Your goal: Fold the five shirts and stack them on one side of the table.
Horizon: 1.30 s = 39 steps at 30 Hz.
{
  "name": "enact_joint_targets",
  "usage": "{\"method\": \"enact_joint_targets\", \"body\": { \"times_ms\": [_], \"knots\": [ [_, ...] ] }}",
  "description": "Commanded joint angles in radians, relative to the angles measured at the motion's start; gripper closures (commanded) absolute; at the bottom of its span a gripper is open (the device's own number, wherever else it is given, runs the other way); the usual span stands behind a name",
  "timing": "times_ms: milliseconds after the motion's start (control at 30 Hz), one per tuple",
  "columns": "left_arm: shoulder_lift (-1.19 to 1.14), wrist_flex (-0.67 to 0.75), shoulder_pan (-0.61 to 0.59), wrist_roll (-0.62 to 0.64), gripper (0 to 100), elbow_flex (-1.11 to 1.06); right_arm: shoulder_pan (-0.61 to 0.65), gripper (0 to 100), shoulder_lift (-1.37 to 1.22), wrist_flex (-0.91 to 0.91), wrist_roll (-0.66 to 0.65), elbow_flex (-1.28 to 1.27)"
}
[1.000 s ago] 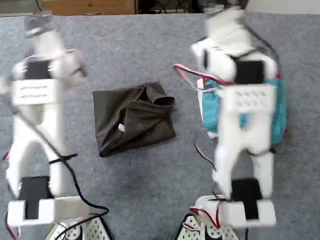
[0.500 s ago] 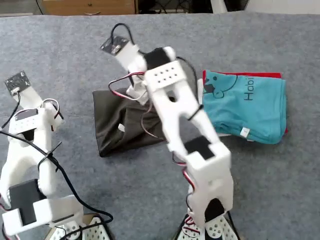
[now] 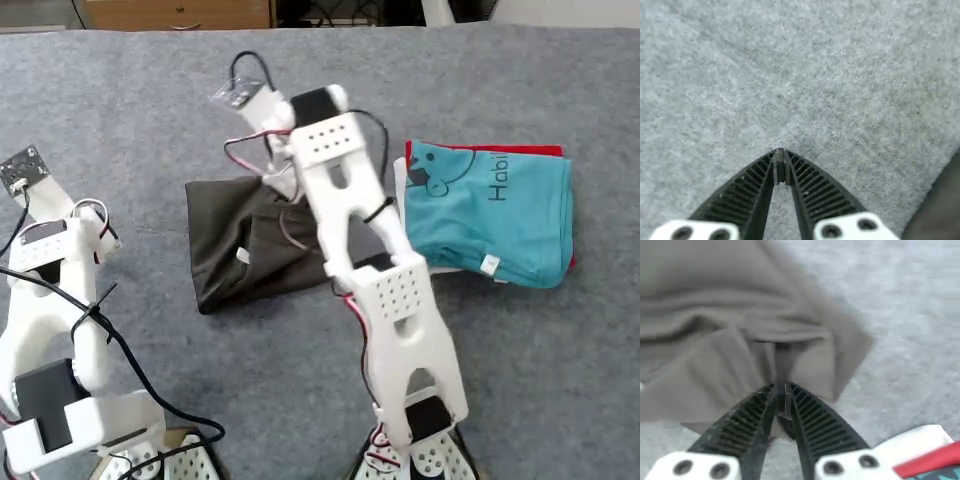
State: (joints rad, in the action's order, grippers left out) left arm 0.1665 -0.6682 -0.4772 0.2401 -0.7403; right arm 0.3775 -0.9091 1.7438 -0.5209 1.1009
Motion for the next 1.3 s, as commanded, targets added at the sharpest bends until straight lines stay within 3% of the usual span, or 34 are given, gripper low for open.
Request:
{"method": "enact_joint_targets", "body": {
  "times_ms": [0, 300, 633, 900, 1267],
  "knots": [
    [0.04, 0.011, -0.004, -0.009, 97, 0.024, -0.038, 98.3, -0.015, 0.005, -0.025, 0.091],
    [0.04, 0.009, -0.002, -0.044, 97, 0.024, -0.069, 98.3, -0.016, 0.023, -0.017, 0.17],
    [0.04, 0.009, -0.002, -0.048, 97, 0.024, 0.037, 98.3, 0.216, 0.014, -0.023, -0.153],
    [0.04, 0.011, -0.002, -0.049, 97, 0.024, 0.017, 98.3, 0.105, -0.077, -0.025, -0.153],
    [0.04, 0.012, -0.002, -0.049, 97, 0.024, -0.091, 98.3, -0.053, -0.097, -0.021, 0.053]
  ]
}}
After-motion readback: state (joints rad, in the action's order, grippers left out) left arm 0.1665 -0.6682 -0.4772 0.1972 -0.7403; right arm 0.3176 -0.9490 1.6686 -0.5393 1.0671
